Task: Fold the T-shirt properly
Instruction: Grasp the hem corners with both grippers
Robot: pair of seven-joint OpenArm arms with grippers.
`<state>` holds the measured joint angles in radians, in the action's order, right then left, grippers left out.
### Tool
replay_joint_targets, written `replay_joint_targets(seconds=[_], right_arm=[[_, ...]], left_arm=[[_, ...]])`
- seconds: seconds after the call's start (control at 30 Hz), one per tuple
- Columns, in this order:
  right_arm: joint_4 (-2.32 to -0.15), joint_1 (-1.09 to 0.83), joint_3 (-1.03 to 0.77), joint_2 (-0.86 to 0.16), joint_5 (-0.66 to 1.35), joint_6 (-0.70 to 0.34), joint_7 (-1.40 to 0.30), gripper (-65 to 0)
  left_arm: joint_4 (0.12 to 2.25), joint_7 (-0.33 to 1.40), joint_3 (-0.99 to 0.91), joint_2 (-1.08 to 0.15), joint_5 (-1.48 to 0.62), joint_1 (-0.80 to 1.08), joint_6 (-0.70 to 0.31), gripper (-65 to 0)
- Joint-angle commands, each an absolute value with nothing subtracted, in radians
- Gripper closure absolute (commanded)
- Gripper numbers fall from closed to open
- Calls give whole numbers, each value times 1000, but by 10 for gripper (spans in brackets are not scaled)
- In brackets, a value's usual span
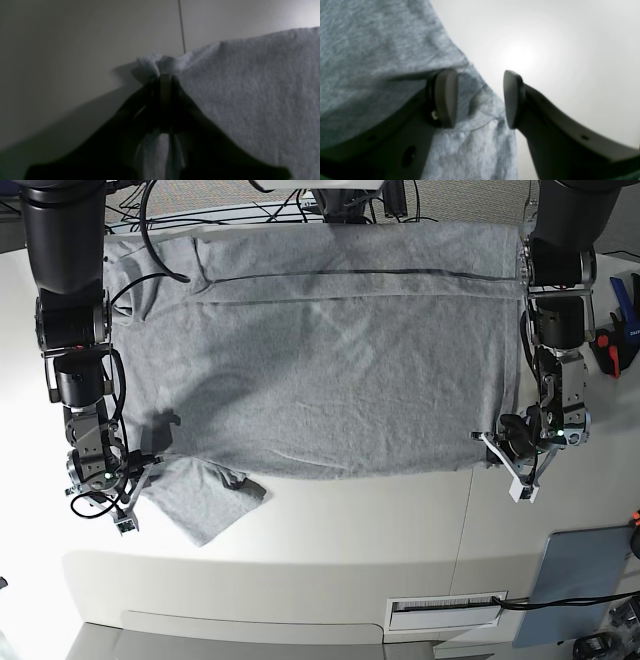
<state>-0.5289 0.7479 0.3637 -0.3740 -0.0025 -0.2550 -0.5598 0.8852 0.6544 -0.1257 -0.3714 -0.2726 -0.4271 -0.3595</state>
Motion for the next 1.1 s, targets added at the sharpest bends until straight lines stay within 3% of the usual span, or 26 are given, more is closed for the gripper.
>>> replay_joint_targets(seconds=[0.0, 0.67, 0.93, 1.07], right_arm=[[-542, 787, 360, -389, -9, -245, -540, -291], [-540, 702, 358, -404, 47, -253, -558, -289], [-540, 679, 358, -381, 58, -287, -598, -55], [-543, 676, 358, -380, 10, -266, -569, -28]], left_arm=[[894, 665, -127, -383, -262, -446, -356, 0], [894, 665, -127, -383, -262, -446, -356, 0], [894, 666, -127, -383, -261, -446, -356, 0], [894, 666, -127, -383, -261, -446, -356, 0]])
